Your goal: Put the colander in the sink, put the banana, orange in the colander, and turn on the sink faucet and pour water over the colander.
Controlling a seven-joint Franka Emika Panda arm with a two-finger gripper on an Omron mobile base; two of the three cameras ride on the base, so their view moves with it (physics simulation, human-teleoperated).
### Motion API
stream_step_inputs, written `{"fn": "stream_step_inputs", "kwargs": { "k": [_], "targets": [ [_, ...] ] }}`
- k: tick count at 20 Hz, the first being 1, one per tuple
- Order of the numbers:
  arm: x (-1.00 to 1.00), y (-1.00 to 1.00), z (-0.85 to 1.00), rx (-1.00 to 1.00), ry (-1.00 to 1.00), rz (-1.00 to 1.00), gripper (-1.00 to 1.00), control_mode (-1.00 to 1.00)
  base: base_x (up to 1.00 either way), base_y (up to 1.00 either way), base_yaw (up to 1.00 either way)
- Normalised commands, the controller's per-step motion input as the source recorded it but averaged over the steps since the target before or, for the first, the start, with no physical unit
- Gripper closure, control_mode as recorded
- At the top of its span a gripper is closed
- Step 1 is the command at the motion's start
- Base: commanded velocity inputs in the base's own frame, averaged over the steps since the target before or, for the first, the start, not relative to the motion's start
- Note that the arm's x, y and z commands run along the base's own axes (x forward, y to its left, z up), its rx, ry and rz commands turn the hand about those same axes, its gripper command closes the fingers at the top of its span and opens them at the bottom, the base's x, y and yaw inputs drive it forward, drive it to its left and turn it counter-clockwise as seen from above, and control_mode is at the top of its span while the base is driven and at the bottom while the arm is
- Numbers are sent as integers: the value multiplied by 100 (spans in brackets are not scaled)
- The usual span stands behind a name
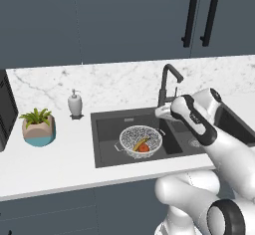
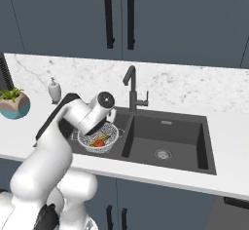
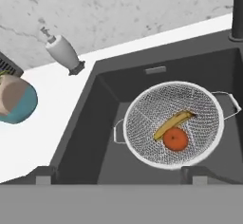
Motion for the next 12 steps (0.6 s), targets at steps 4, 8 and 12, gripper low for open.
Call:
{"fn": "stream_step_inputs", "kwargs": {
  "k": [4, 8, 12],
  "targets": [
    [0, -54, 100, 28, 11, 0, -100, -100, 0, 0, 0],
    [0, -57, 75, 29, 17, 3, -100, -100, 0, 0, 0],
    [0, -56, 36, 31, 14, 4, -100, -100, 0, 0, 0]
  ]
}}
